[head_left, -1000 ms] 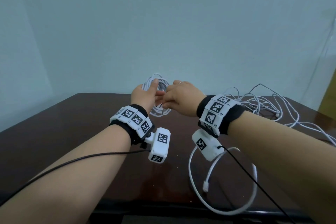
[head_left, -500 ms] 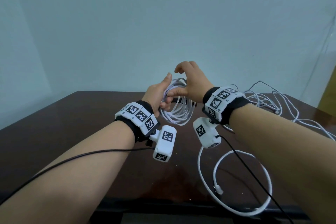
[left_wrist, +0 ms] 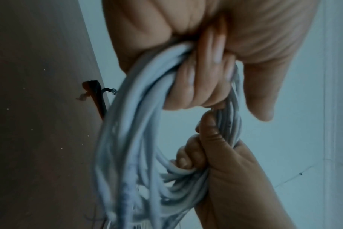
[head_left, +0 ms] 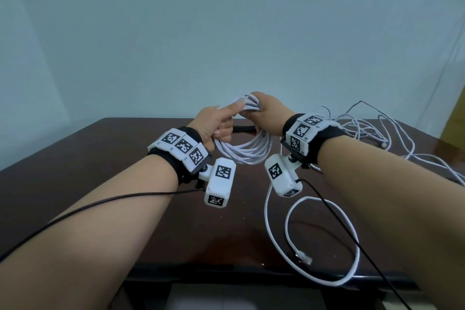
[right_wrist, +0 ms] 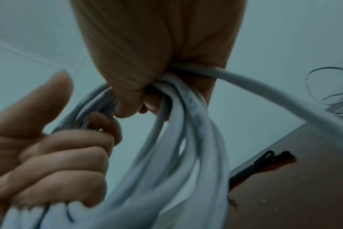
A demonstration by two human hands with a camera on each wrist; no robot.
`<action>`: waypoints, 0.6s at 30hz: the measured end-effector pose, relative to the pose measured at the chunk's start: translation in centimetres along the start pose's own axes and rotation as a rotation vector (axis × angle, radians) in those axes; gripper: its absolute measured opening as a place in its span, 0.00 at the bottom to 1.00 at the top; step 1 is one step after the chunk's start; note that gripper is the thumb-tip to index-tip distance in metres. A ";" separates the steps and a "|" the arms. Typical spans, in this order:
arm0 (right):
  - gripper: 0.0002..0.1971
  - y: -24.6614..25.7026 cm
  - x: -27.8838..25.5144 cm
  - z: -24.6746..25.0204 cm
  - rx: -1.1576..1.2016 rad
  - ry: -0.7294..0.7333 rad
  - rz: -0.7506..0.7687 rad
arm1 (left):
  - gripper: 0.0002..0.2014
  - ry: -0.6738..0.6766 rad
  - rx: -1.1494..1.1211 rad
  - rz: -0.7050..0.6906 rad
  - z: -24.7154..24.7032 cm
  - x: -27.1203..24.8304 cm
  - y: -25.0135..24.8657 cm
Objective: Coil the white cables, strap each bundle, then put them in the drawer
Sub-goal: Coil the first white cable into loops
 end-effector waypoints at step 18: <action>0.33 0.1 -1.7 1.6 -0.224 0.048 -0.144 | 0.18 -0.517 0.334 -0.127 3.1 2.3 0.6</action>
Point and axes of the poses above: each hand's wrist, its own x-axis towards the middle knuckle, its own z-axis out of the back of the hand, y = z × x, the point moved 2 cm from there along x, towards the middle knuckle, and after that the axes turned 6 degrees about -y, right-handed, at the moved point
